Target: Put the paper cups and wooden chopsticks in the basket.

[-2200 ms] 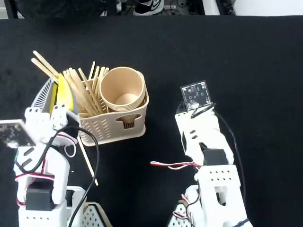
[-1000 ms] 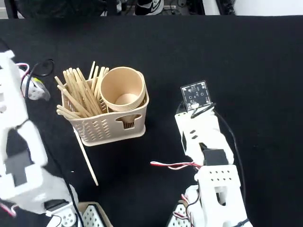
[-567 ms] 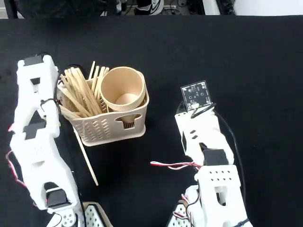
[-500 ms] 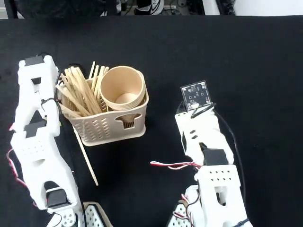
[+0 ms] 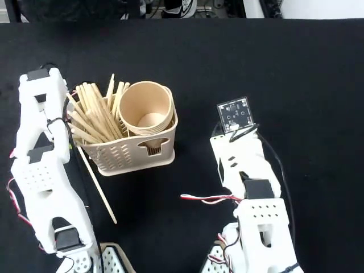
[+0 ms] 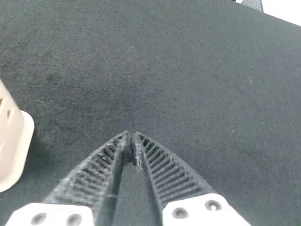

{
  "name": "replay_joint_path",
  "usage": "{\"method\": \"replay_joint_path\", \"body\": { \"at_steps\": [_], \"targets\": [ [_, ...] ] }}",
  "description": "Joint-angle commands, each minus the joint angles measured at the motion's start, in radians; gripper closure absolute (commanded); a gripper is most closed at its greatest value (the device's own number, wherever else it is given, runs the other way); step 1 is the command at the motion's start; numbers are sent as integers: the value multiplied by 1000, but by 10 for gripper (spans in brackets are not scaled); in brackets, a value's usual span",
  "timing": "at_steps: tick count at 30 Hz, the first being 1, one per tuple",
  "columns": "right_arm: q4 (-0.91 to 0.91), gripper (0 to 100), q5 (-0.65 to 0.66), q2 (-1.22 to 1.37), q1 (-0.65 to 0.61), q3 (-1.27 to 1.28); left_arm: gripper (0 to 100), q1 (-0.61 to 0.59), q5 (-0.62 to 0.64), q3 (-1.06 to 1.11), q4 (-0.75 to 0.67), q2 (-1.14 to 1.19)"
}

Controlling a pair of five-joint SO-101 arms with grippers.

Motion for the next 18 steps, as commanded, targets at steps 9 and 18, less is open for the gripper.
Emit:
{"method": "replay_joint_path", "body": {
  "at_steps": [9, 18],
  "targets": [
    [-14, 984, 8, -8, 9, -10, 970, 13, -29, -25, -5, -272],
    [-14, 984, 8, -8, 9, -10, 970, 8, -135, -16, -3, -706]
  ]
}}
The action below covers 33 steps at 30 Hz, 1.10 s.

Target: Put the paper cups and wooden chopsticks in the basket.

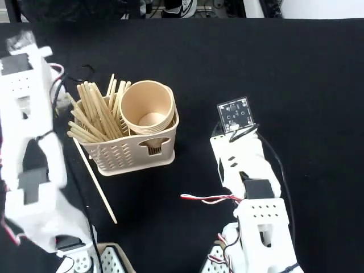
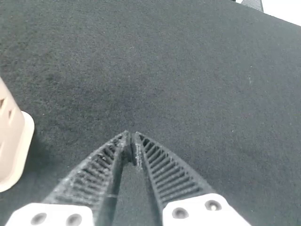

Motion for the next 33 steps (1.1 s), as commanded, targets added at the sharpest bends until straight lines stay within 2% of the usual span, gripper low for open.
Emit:
{"method": "replay_joint_path", "body": {
  "at_steps": [1, 8, 12, 15, 18, 23, 26, 28, 33],
  "targets": [
    [-14, 984, 8, -8, 9, -10, 970, -1, -20, -15, -5, -249],
    [-14, 984, 8, -8, 9, -10, 958, -2, -17, 163, 14, -322],
    [11, 985, 5, -8, 41, -42, 871, -5, 3, 223, 17, -338],
    [213, 985, -2, -8, 114, -206, 858, -62, 55, 170, 72, -407],
    [367, 984, 5, -2, 104, -344, 857, -160, 63, 117, 98, -511],
    [512, 983, 6, -2, 64, -549, 844, -265, 60, 176, 91, -694],
    [555, 983, 6, -2, 46, -667, 830, -179, 61, 321, 23, -727],
    [601, 983, 0, -5, 12, -759, 830, -168, 52, 420, -25, -729],
    [732, 982, -3, -1, -219, -981, 845, -226, 29, 657, -163, -730]
  ]
}}
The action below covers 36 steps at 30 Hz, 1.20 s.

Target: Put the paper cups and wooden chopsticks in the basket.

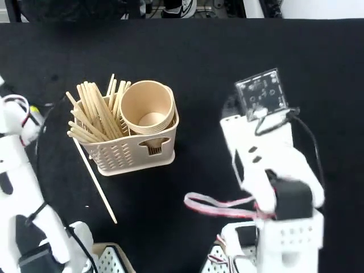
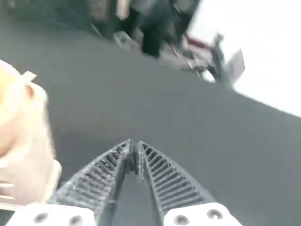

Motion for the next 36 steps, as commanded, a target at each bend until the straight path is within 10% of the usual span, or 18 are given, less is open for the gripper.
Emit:
{"method": "replay_joint_path", "body": {
  "at_steps": [1, 12, 29, 36],
  "targets": [
    [57, 982, -20, -1, -192, -183, 852, -36, -38, 194, -143, -25],
    [-87, 750, -534, 254, -381, -237, 855, -30, 104, 539, -606, -20],
    [-31, 756, -552, 717, -367, -271, 859, -30, 137, 585, -638, -25],
    [-15, 989, -483, 792, -247, -295, 859, -31, 132, 631, -641, -150]
  ]
}}
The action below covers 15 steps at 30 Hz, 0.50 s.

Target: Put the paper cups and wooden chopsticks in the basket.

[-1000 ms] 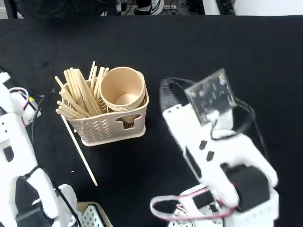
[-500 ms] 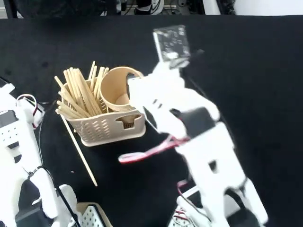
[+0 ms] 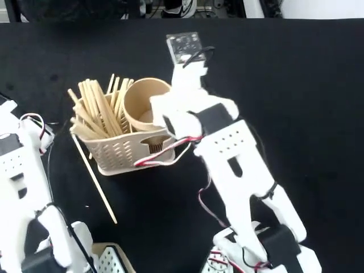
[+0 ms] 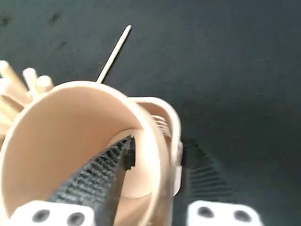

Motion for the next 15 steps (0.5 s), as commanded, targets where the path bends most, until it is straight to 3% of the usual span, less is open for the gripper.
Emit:
{"method": "replay_joint_path", "body": {
  "at_steps": [1, 3, 10, 15],
  "targets": [
    [28, 985, 106, 38, 68, -38, 859, -4, -15, 61, -15, -153],
    [66, 987, 163, 31, 86, -48, 859, -4, -26, 107, -29, -245],
    [341, 987, 173, 39, 221, -291, 854, -2, -21, 314, -135, -568],
    [459, 987, 230, 41, 290, -360, 854, 38, -25, 334, -133, -600]
  ]
}}
